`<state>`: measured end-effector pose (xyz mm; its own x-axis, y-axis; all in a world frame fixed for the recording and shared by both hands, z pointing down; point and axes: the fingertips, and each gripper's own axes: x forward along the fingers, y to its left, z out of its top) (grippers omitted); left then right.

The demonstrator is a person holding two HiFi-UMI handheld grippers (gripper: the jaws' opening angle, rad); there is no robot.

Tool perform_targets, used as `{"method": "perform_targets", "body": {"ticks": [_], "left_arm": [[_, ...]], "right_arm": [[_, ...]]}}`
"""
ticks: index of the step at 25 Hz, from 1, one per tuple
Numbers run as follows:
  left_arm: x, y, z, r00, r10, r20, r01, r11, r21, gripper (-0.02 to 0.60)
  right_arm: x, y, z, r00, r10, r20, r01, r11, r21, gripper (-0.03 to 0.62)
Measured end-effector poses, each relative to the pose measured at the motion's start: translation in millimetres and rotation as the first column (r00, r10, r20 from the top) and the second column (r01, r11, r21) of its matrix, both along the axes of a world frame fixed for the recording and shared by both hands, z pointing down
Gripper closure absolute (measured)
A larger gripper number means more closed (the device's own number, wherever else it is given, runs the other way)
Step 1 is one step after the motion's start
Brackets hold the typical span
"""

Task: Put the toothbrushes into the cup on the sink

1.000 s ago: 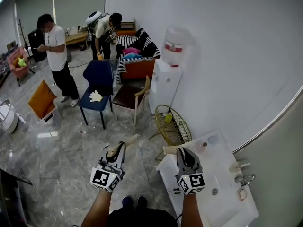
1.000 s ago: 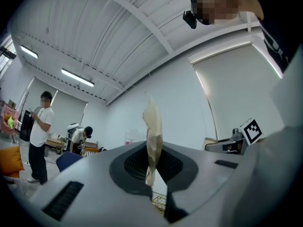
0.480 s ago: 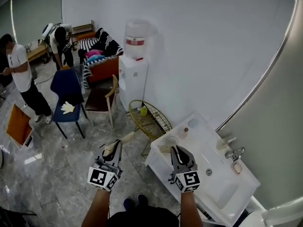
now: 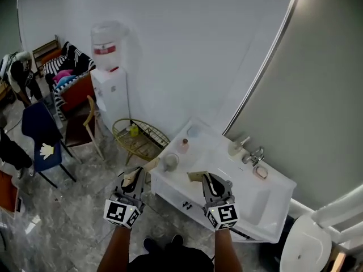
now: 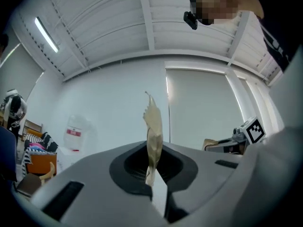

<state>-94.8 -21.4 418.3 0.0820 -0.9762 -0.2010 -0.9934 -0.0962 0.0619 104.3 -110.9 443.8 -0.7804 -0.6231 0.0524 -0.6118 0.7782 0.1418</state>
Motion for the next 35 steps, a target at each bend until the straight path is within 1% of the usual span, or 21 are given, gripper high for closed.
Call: {"method": "perform_targets", "body": {"ticks": [6, 8, 11, 14, 18, 22, 29, 31, 32, 34, 35], "left_arm": [[51.7, -53.7, -5.4, 0.994, 0.106, 0.006, -0.106, 0.994, 0.004, 0.552], [64.8, -65.5, -5.0, 0.992, 0.124, 0.014, -0.124, 0.992, 0.002, 0.552], [77.3, -79.0, -3.2, 0.991, 0.129, 0.022, -0.129, 0.992, -0.004, 0.552], [80.1, -90.6, -4.3, 0.993, 0.118, 0.028, -0.118, 0.993, -0.007, 0.552], [74.5, -96.1, -3.3, 0.995, 0.089, 0.037, -0.089, 0.996, -0.016, 0.552], [70.1, -96.6, -0.6, 0.998, 0.061, 0.033, -0.06, 0.998, -0.021, 0.552], [74.0, -95.8, 7.5, 0.999, -0.003, 0.034, 0.004, 0.999, -0.036, 0.552], [74.2, -92.8, 9.2, 0.999, -0.021, 0.036, 0.023, 0.999, -0.039, 0.552], [73.9, -91.6, 10.0, 0.999, -0.028, 0.038, 0.029, 0.999, -0.041, 0.552], [73.5, -91.1, 11.2, 0.998, -0.031, 0.046, 0.033, 0.999, -0.042, 0.552], [73.1, -91.8, 11.7, 0.998, -0.028, 0.051, 0.03, 0.999, -0.041, 0.552]], "right_arm": [[56.7, -33.1, 1.5, 0.994, 0.108, -0.003, -0.108, 0.994, -0.005, 0.54], [69.4, -41.8, 2.4, 0.992, 0.124, 0.004, -0.124, 0.992, -0.004, 0.54], [81.2, -54.2, 6.5, 0.992, 0.128, 0.008, -0.128, 0.992, -0.011, 0.54], [84.5, -68.1, 6.3, 0.992, 0.123, 0.017, -0.123, 0.992, -0.015, 0.54], [79.2, -78.9, 7.1, 0.995, 0.101, 0.026, -0.1, 0.995, -0.017, 0.54], [73.9, -84.0, 8.5, 0.997, 0.075, 0.026, -0.074, 0.997, -0.016, 0.54], [73.5, -96.4, 12.8, 0.999, 0.019, 0.031, -0.019, 1.0, -0.023, 0.54], [72.6, -95.6, 14.2, 1.0, 0.004, 0.013, -0.004, 1.0, -0.008, 0.54], [71.5, -94.3, 16.1, 1.0, 0.0, -0.012, 0.001, 1.0, 0.009, 0.54], [68.5, -92.7, 22.0, 0.998, -0.006, -0.06, 0.008, 0.999, 0.034, 0.54], [67.4, -92.7, 24.5, 0.998, -0.007, -0.064, 0.009, 0.999, 0.034, 0.54]]}}
